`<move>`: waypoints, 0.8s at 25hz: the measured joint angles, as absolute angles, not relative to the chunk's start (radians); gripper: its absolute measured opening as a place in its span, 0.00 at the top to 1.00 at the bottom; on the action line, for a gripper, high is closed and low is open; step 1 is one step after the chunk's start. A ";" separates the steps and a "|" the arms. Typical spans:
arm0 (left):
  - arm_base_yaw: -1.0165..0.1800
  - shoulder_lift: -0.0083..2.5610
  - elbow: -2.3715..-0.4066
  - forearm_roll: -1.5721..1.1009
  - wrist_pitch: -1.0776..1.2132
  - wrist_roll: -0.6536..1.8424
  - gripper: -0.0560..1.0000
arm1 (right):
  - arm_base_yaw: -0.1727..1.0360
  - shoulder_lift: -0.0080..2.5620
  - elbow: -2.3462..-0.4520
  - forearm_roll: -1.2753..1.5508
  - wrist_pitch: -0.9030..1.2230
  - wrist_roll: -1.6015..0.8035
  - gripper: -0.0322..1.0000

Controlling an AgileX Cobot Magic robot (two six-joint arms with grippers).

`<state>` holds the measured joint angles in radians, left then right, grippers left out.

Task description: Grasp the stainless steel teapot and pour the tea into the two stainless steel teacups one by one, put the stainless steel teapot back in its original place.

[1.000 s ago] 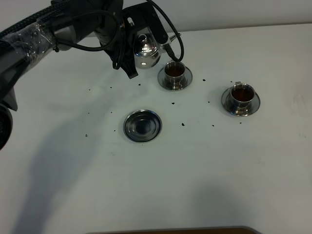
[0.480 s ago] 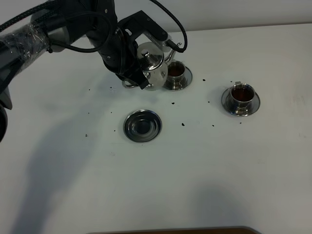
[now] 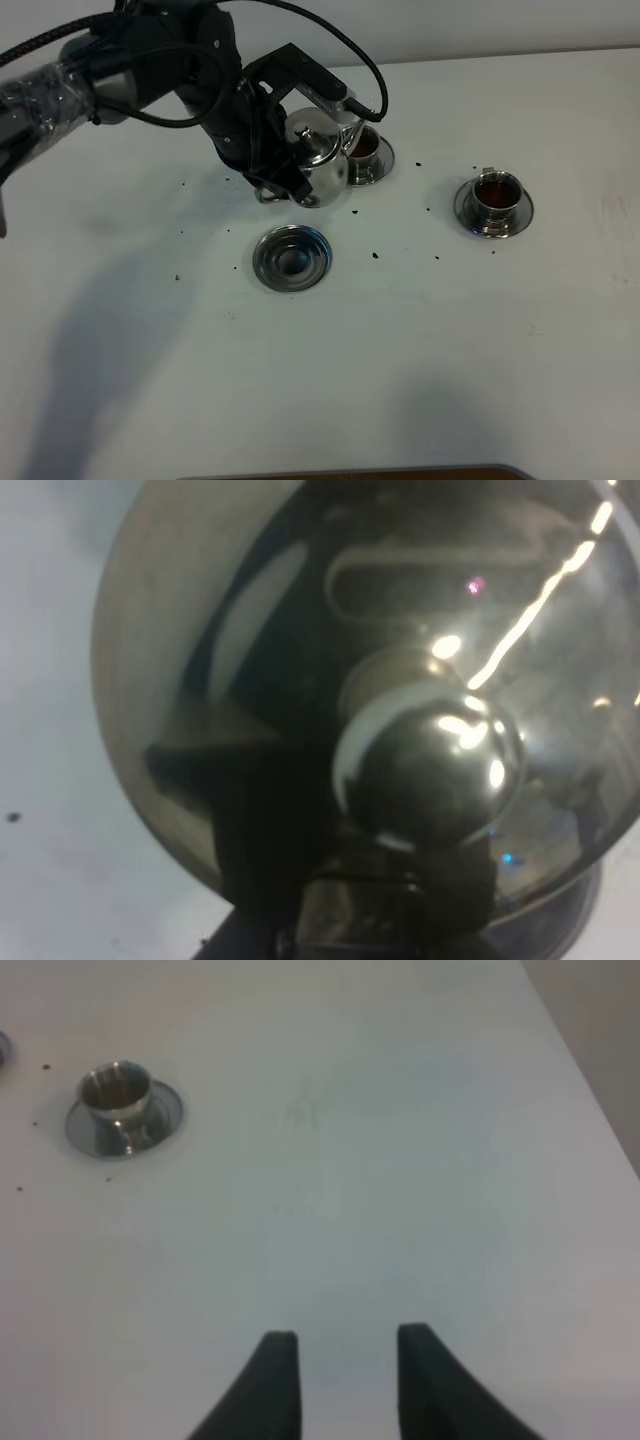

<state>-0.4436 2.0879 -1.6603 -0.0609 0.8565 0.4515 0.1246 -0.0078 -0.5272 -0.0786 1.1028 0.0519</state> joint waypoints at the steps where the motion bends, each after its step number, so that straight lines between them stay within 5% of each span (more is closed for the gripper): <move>1: -0.446 2.070 -1.625 -0.061 0.833 0.444 0.71 | 0.125 -0.008 -0.527 -0.079 1.103 0.052 0.73; 9: -0.449 1.919 -1.357 -0.101 0.660 0.403 0.71 | 0.125 -0.008 -0.527 -0.079 1.103 0.052 0.73; 20: -0.451 1.903 -1.309 -0.203 0.643 0.402 0.71 | 0.125 -0.008 -0.527 -0.079 1.103 0.052 0.73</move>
<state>-0.4505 1.9033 -1.3090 -0.2031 0.6431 0.4016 0.1246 -0.0078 -0.5272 -0.0786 1.1028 0.0519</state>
